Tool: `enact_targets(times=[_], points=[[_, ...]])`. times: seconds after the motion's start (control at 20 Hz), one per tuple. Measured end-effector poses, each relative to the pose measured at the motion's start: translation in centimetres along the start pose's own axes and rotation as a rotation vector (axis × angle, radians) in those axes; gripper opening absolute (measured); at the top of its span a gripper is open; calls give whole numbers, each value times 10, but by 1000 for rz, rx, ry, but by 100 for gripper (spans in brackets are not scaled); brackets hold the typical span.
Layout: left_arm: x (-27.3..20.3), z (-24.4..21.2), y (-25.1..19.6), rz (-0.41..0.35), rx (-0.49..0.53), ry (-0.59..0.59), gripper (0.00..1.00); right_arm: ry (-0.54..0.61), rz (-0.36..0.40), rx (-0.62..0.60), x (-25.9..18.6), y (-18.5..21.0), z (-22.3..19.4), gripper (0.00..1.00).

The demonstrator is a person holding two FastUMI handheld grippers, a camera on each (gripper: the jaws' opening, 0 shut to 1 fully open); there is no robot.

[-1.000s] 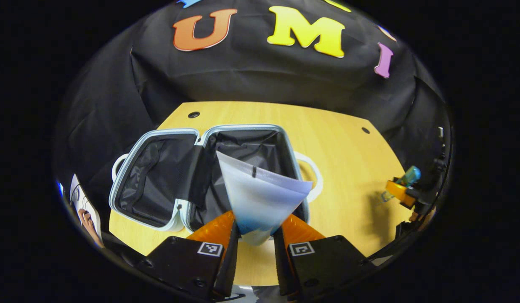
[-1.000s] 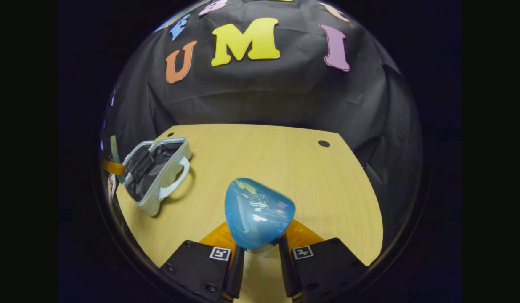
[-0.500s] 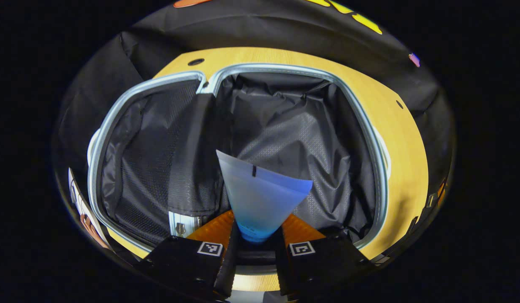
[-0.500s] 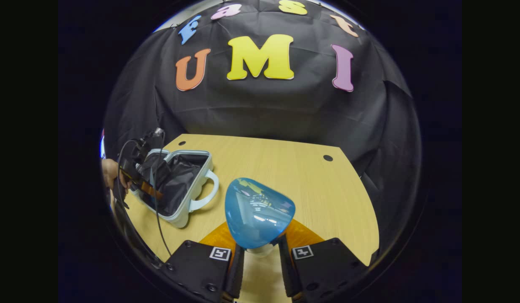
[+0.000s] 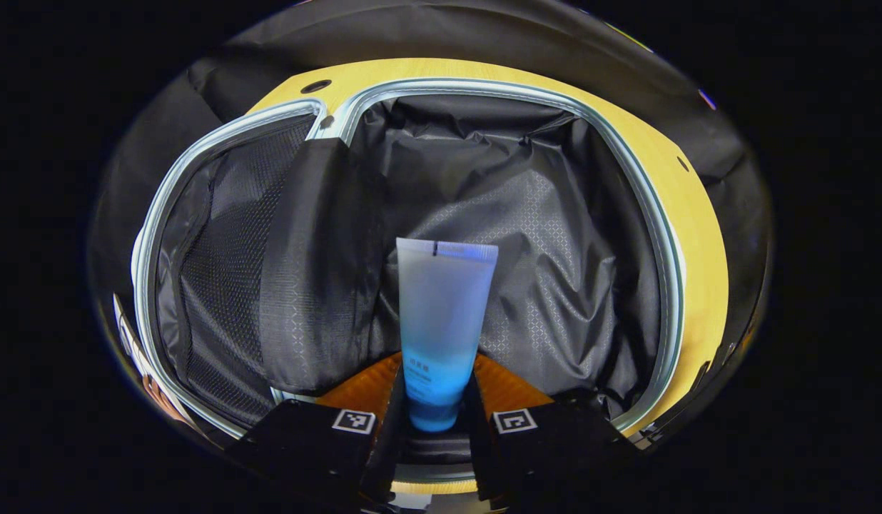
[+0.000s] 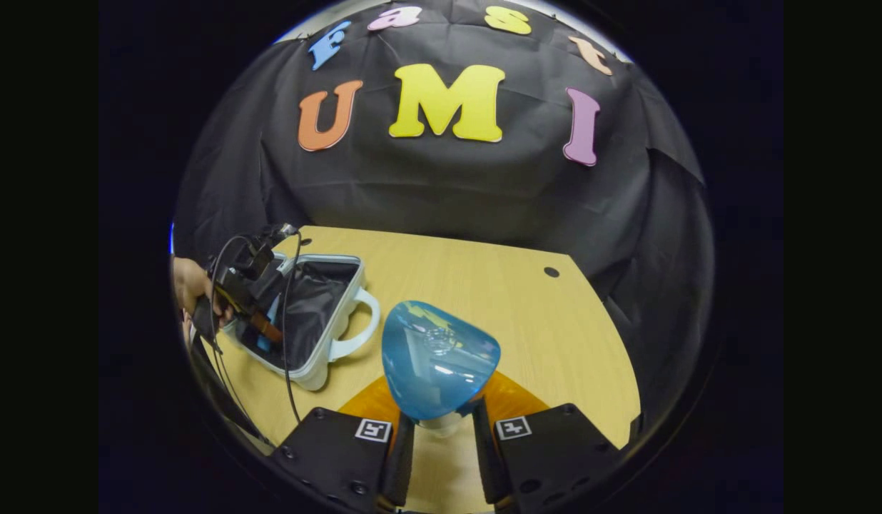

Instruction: First open the suitcase, pack the skin care products into it, and then close the suitcase.

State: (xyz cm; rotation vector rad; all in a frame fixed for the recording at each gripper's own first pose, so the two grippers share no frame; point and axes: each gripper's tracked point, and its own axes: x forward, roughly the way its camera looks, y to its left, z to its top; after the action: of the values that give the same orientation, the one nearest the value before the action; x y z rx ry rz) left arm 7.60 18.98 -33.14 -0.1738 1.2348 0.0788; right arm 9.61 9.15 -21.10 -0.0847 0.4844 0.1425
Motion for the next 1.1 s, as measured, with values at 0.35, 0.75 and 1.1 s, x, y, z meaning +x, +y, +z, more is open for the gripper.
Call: enact_targets(times=[0.35,0.75,1.1], points=[[-12,5,-17,-79,-18,-33,59,23,39,7,-1,34,8,36],[-121,21,13,-137,38,-516,81,91,285,19,38,160,50,36],[-162,-44,88,-103,-50,-679,86,292,343,23,91,245,-18,36]])
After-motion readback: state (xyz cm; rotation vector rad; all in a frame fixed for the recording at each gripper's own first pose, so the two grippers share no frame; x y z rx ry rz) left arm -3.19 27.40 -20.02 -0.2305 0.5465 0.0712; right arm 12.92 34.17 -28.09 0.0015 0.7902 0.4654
